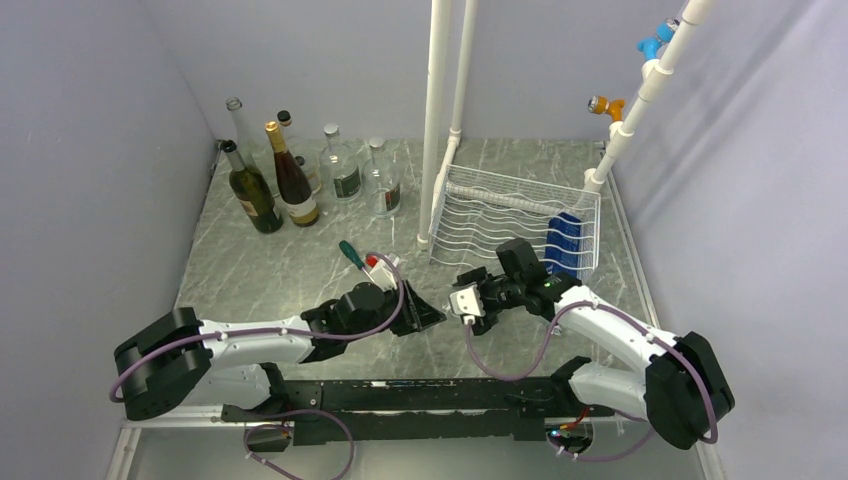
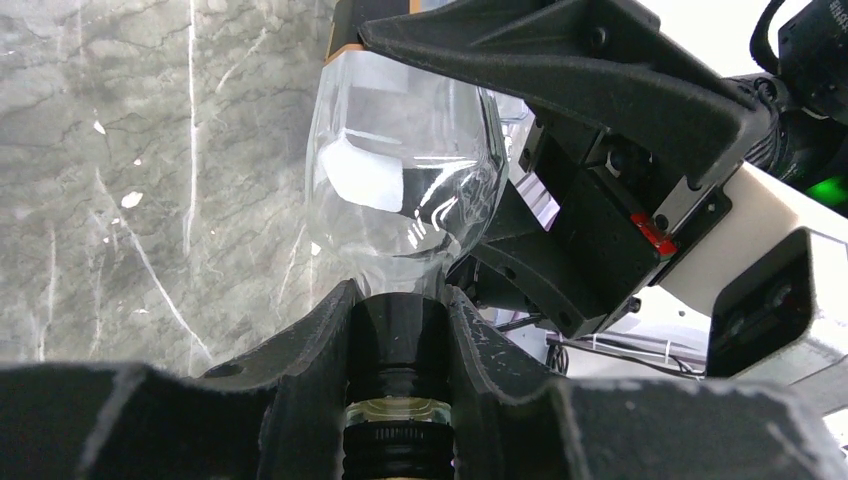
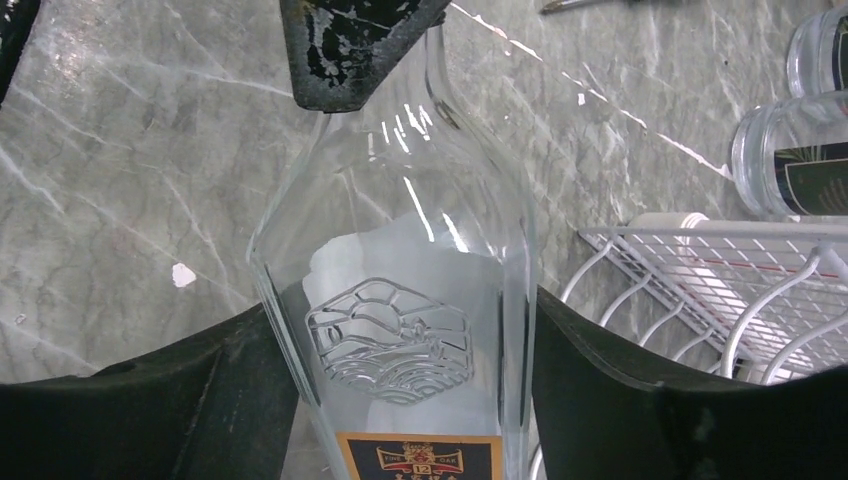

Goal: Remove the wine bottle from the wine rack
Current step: Pick up the wine bottle from the wine rack.

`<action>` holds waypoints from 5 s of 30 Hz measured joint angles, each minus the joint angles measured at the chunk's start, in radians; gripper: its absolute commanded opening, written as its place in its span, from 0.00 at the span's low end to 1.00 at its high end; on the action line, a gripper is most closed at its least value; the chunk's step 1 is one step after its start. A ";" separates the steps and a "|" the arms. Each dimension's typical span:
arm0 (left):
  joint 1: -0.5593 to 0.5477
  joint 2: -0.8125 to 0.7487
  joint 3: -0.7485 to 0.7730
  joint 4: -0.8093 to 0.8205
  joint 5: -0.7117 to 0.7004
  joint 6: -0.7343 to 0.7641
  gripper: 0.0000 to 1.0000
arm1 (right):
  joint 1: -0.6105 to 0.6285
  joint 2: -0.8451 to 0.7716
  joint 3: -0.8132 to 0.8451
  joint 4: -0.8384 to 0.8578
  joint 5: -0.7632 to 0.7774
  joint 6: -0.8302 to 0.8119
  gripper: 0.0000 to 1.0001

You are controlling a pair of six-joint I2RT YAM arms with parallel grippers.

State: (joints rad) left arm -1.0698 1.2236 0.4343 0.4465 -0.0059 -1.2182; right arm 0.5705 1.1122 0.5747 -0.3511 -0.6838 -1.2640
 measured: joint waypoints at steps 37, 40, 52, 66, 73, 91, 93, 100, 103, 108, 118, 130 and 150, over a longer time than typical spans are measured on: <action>0.011 -0.356 -0.047 0.053 -0.067 0.350 1.00 | -0.084 0.006 0.062 -0.162 -0.217 0.049 0.00; 0.011 -0.406 -0.057 0.066 -0.108 0.408 0.99 | -0.086 0.006 0.066 -0.172 -0.227 0.061 0.00; 0.012 -0.484 -0.279 0.343 -0.141 0.628 0.99 | -0.111 0.006 0.087 -0.183 -0.278 0.121 0.00; 0.013 -0.555 -0.380 0.579 -0.045 0.937 1.00 | -0.136 0.006 0.095 -0.186 -0.322 0.167 0.00; 0.013 -0.522 -0.380 0.573 0.061 1.087 1.00 | -0.140 0.006 0.099 -0.187 -0.332 0.182 0.00; 0.013 0.058 -0.251 0.943 0.204 1.268 0.93 | -0.142 0.006 0.100 -0.189 -0.351 0.187 0.00; 0.013 0.137 -0.233 0.990 0.220 1.252 0.90 | -0.143 0.006 0.100 -0.190 -0.352 0.187 0.00; 0.006 0.236 -0.183 1.020 0.245 1.189 0.78 | -0.144 0.006 0.100 -0.191 -0.357 0.186 0.00; 0.006 0.239 -0.179 1.037 0.246 1.170 0.69 | -0.144 0.006 0.100 -0.193 -0.358 0.186 0.00; 0.005 0.240 -0.177 1.049 0.245 1.144 0.58 | -0.145 0.006 0.101 -0.195 -0.358 0.186 0.00; 0.005 0.240 -0.171 1.052 0.245 1.127 0.07 | -0.149 0.006 0.107 -0.204 -0.364 0.196 0.00; 0.000 0.196 -0.170 1.012 0.224 1.106 0.00 | -0.148 0.006 0.107 -0.189 -0.380 0.247 0.71; -0.016 -0.214 -0.169 0.586 0.110 1.114 0.00 | -0.217 -0.033 0.229 -0.305 -0.429 0.208 1.00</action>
State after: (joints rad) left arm -1.0855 1.0100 0.2653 1.0321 0.1040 -0.1040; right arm 0.3538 1.0790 0.8036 -0.6563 -1.1126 -1.0561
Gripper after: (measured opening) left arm 0.371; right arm 0.994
